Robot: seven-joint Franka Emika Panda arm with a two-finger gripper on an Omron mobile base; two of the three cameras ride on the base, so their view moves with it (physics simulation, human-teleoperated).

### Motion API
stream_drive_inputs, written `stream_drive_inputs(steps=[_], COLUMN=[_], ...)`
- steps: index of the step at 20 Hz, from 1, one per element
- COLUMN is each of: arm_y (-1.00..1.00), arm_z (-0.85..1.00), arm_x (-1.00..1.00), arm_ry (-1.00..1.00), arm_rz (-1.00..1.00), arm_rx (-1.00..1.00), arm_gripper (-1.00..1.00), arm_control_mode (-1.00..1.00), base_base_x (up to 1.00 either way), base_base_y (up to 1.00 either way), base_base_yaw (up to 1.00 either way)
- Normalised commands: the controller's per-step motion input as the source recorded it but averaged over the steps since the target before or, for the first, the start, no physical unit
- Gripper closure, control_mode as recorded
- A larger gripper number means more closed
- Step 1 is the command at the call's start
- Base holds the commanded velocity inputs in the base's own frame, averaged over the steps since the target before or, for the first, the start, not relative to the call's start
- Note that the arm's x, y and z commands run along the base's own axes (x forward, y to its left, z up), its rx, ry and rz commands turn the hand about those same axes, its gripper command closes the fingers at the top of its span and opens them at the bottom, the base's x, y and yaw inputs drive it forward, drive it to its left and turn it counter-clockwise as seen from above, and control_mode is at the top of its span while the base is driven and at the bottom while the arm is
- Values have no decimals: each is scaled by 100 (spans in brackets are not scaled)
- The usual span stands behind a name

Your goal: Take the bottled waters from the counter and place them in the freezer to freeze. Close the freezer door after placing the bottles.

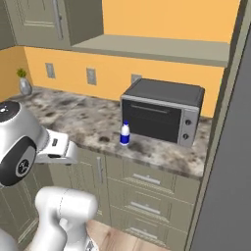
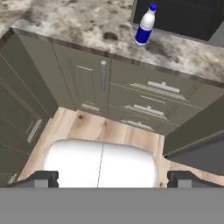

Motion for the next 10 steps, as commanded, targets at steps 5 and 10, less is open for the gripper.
stream_drive_inputs(steps=[5,10], arm_y=[0,0], arm_z=[0,0], arm_x=[0,0], arm_ry=[0,0], arm_rz=[0,0], arm_rx=[0,0], arm_gripper=[-100,-100], arm_control_mode=[100,100], base_base_x=[32,24], base_base_y=[60,20], base_base_yaw=[6,1])
